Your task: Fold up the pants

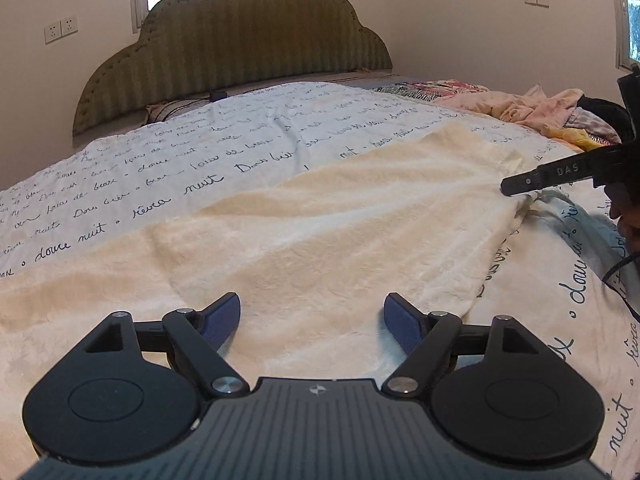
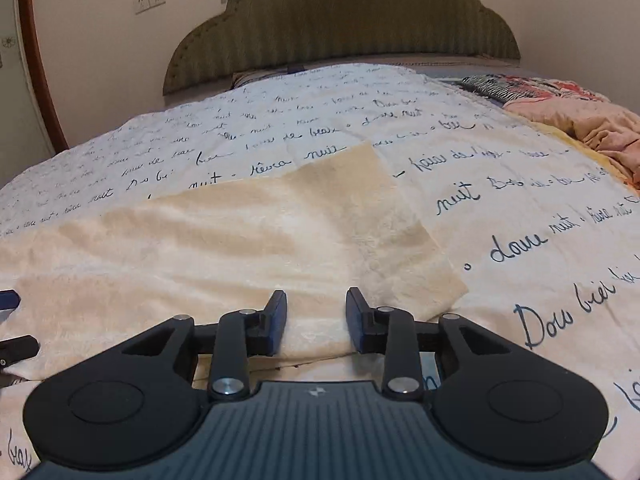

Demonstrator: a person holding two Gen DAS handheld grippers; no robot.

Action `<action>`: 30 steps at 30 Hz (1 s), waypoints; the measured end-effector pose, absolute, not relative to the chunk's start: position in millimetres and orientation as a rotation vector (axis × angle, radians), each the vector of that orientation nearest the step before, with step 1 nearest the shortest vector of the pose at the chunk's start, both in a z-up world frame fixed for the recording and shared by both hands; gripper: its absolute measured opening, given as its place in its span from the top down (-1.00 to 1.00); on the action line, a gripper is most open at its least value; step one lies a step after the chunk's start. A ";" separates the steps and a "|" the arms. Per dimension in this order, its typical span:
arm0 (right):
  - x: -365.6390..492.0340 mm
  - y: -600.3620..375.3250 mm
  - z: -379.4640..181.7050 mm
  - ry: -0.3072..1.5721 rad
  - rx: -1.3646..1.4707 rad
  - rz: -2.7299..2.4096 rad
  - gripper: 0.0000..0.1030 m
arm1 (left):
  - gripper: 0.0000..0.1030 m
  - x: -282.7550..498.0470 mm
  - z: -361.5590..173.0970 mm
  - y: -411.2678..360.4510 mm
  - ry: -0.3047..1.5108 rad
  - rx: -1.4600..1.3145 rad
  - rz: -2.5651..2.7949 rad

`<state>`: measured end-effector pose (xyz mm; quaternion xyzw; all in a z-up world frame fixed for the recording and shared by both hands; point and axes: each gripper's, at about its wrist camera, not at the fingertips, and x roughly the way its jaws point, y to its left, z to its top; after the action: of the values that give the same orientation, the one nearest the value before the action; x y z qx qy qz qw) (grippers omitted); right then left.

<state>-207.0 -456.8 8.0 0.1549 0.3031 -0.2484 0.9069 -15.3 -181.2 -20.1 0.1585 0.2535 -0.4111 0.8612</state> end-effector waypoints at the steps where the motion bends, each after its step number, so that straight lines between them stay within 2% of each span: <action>1: -214.9 -458.9 10.7 0.593 0.382 -0.533 0.39 | -0.65 -14.2 -20.7 -179.5 0.535 0.318 -0.863; 5: -246.2 -467.7 14.8 0.467 0.613 -0.599 0.38 | -0.69 -10.2 -22.7 -176.7 0.556 0.279 -0.870; 10: -262.7 -477.5 -4.8 0.472 0.881 -0.560 0.31 | -0.71 -9.5 -23.5 -175.3 0.561 0.263 -0.874; 18: -261.2 -499.4 -23.1 0.337 1.031 -0.565 0.30 | -0.80 -6.2 -23.6 -175.7 0.571 0.256 -0.872; 23: -248.9 -517.0 -30.2 0.258 1.067 -0.590 0.33 | -0.79 -4.3 -21.7 -174.4 0.579 0.244 -0.879; 24: -246.7 -518.0 -29.7 0.256 1.055 -0.590 0.44 | -0.75 -2.4 -20.4 -174.2 0.590 0.238 -0.880; 25: -245.2 -518.5 -29.5 0.256 1.043 -0.593 0.66 | -0.75 -0.7 -18.4 -174.5 0.602 0.228 -0.877; 27: -244.6 -515.0 -24.7 0.235 1.011 -0.585 0.72 | -0.75 6.9 -12.7 -173.6 0.650 0.173 -0.893; 30: -234.5 -494.5 1.0 0.245 0.811 -0.597 0.75 | -0.78 32.8 -4.7 -171.1 0.810 -0.055 -0.967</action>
<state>-234.5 -494.5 1.0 0.3876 0.1172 -0.2854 0.8687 32.8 -171.1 -4.7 -0.0258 0.3785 -0.4519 0.8074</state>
